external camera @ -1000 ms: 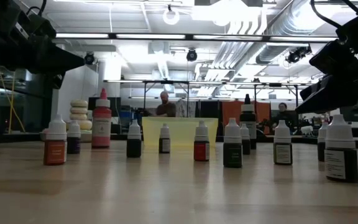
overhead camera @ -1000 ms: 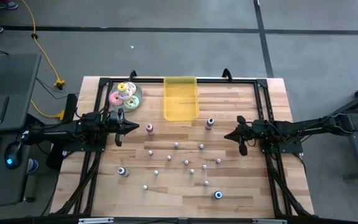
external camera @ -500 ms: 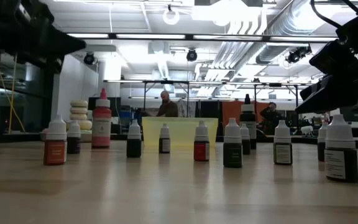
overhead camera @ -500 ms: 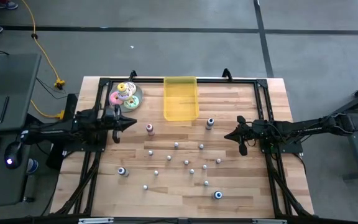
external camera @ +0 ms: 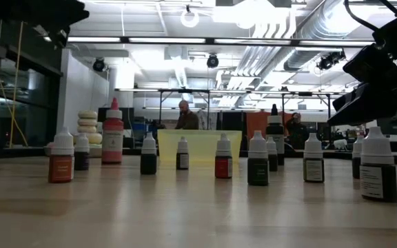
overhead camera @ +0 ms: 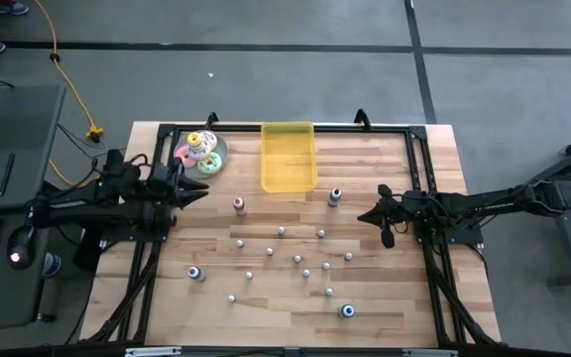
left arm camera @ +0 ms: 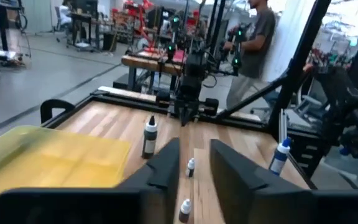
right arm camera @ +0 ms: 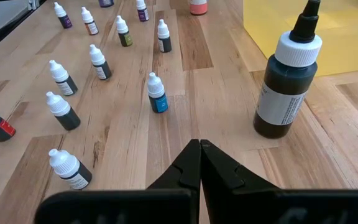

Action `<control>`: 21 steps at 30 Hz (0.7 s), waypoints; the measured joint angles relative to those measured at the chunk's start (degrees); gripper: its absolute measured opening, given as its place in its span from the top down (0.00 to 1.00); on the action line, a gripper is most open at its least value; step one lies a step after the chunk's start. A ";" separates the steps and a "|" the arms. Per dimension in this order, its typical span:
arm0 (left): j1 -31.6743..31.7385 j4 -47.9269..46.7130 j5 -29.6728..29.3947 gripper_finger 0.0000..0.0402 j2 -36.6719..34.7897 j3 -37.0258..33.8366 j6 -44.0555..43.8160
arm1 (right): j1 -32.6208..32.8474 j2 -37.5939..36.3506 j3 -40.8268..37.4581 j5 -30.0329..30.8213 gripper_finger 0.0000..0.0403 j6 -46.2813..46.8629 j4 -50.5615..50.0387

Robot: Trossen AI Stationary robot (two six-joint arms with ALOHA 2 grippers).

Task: Pick & Place food coloring
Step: Put the large purple food coloring bottle into the yellow bin

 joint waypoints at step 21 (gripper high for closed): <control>-0.02 -28.43 2.93 0.40 25.88 30.74 7.28 | 0.01 -0.01 0.00 0.00 1.00 -0.01 0.00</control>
